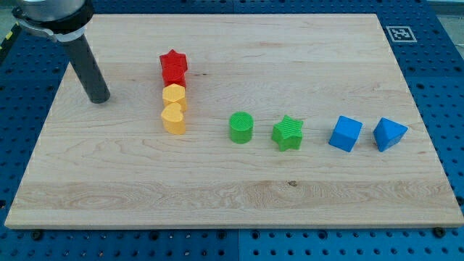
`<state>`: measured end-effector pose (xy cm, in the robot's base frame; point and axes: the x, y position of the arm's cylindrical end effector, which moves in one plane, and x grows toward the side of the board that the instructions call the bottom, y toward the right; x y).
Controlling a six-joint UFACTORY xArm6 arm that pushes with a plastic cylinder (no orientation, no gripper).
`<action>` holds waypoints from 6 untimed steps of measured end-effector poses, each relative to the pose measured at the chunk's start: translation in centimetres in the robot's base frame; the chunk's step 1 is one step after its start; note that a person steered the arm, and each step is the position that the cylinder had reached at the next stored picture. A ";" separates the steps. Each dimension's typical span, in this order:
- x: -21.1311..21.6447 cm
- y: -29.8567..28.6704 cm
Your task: Move the red star to the center right
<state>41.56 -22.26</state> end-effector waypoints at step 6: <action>-7.6 7.2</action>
<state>33.95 -15.09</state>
